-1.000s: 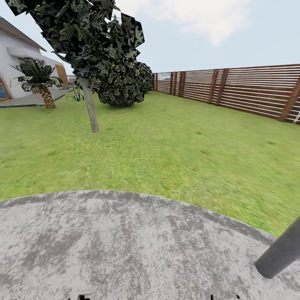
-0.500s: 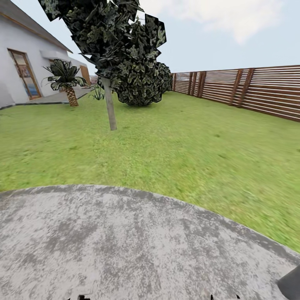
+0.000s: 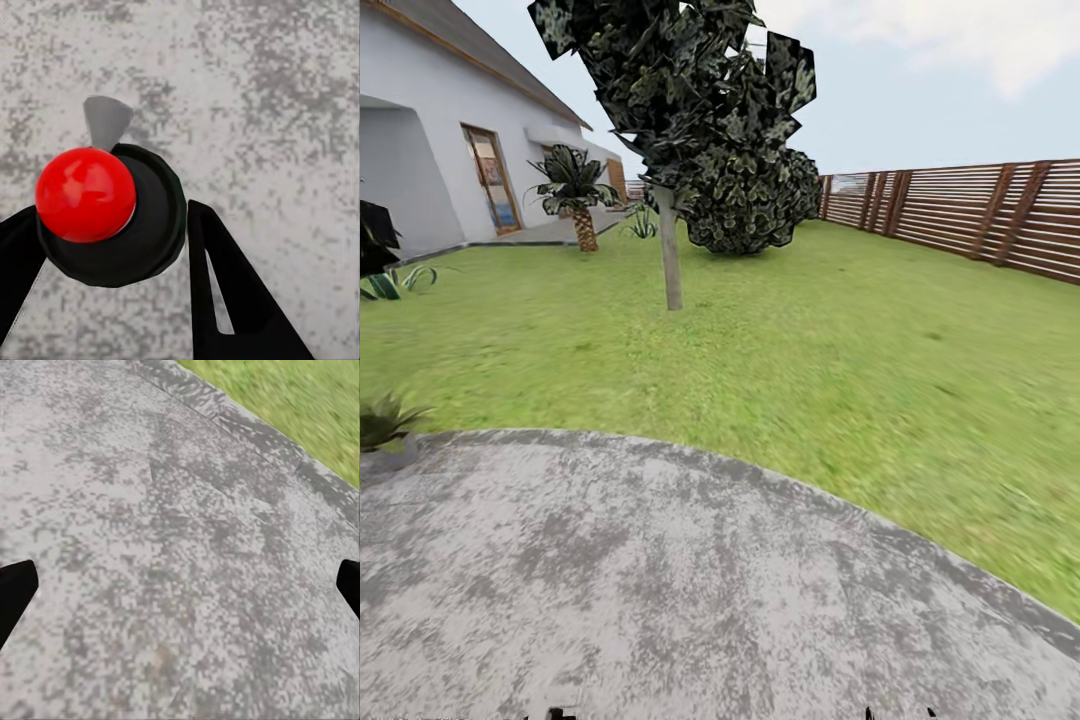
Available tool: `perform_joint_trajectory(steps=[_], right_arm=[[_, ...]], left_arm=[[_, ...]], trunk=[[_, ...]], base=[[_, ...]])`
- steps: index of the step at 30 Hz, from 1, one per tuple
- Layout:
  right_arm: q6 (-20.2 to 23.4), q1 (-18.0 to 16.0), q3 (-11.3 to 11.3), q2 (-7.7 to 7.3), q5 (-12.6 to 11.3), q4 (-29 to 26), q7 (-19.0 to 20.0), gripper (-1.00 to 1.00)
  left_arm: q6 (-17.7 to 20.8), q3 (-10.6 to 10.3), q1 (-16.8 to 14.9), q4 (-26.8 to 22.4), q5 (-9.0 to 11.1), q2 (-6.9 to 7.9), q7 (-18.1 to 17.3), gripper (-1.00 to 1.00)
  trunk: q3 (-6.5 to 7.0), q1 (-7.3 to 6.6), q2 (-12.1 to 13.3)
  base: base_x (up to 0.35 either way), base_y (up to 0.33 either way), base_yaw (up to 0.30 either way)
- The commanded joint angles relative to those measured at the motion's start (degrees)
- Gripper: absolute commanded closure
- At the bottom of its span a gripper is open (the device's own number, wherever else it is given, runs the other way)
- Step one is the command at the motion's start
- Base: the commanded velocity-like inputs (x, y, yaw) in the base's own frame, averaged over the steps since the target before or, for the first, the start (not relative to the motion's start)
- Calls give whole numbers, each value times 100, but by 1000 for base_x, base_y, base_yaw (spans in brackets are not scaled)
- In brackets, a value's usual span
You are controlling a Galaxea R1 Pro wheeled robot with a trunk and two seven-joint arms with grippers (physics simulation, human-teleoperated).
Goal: Pick up the pesticide atomizer in the garden and spray insectifuge to fully cover both potted plants in the garden.
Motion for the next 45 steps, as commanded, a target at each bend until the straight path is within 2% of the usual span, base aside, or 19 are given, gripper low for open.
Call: perform_joint_trajectory(steps=[1, 21, 45], right_arm=[[-10, -3, -24, -1, 62, 8, -42, -100], [-10, -3, -24, -1, 62, 16, -40, -100], [-10, -3, -24, -1, 62, 17, -40, -100]], left_arm=[[-18, -37, -5, 8, 61, 0, -20, 100], [-18, -37, -5, 8, 52, 0, -20, 100], [-18, -37, -5, 8, 52, -2, -24, 100]], trunk=[[-5, 1, -2], [-5, 1, -2], [-5, 1, -2]], base=[[203, 0, 231], [310, 0, 22], [338, 0, 259]])
